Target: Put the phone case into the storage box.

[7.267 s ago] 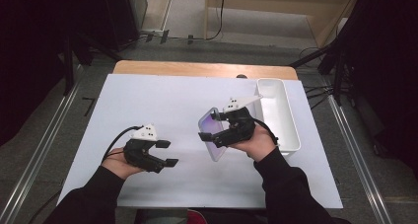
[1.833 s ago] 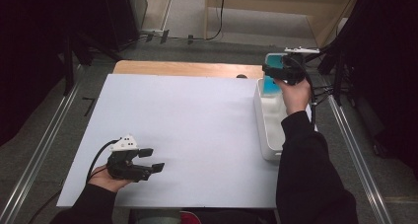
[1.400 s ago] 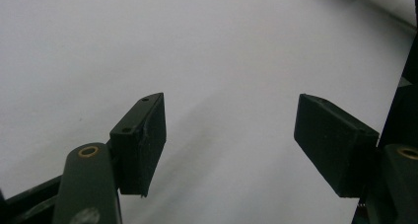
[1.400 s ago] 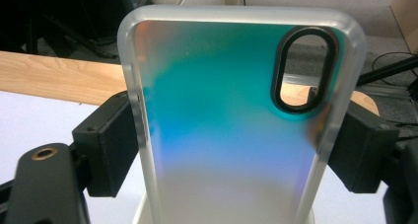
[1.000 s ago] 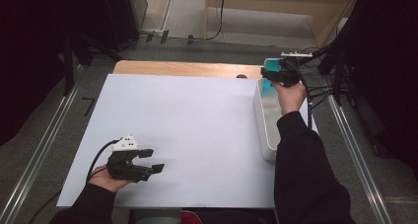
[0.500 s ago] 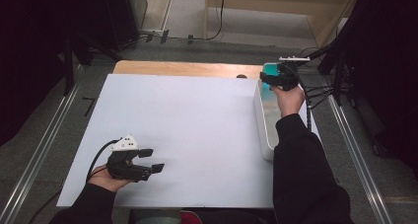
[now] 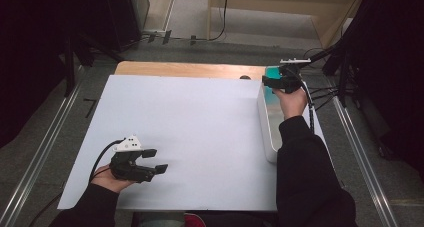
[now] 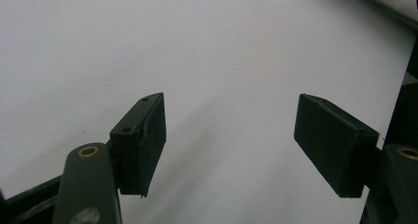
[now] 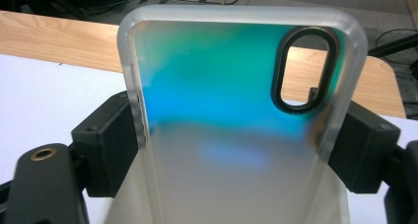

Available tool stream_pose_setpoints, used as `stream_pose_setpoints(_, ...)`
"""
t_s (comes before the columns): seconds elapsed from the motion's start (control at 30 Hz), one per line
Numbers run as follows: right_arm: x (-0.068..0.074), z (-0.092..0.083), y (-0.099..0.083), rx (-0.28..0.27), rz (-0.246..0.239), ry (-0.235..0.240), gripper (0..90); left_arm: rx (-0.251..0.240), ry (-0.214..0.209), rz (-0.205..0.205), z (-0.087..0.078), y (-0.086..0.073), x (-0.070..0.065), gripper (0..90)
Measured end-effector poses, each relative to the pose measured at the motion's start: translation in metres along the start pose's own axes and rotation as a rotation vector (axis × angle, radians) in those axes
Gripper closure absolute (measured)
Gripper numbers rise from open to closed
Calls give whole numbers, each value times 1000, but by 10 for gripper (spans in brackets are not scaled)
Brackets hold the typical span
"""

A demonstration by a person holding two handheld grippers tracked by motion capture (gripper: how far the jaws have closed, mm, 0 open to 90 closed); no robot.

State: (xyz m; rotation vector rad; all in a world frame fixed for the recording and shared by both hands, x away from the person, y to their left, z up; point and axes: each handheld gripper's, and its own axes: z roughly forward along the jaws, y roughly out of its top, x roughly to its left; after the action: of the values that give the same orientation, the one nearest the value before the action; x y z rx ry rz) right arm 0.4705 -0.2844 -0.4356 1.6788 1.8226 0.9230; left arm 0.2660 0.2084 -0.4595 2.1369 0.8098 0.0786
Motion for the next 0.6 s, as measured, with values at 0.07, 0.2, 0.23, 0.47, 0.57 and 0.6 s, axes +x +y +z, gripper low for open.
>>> stream_pose_setpoints(0.07,-1,0,0,-1,4,11,151,0,-1,4,0,0,0,278)
stream_pose_setpoints(0.2,-1,-2,0,5,-2,12,148,0,-4,6,0,0,0,278)
stream_pose_setpoints(0.23,0,-1,0,9,-16,-8,114,1,-6,9,0,1,0,278)
stream_pose_setpoints(0.47,-2,-1,1,10,-10,33,58,4,-3,8,1,0,0,278)
stream_pose_setpoints(0.57,-2,-1,1,10,-6,44,0,5,-2,6,1,0,0,278)
stream_pose_setpoints(0.6,-2,-1,1,10,-6,44,0,8,-3,8,1,0,0,278)
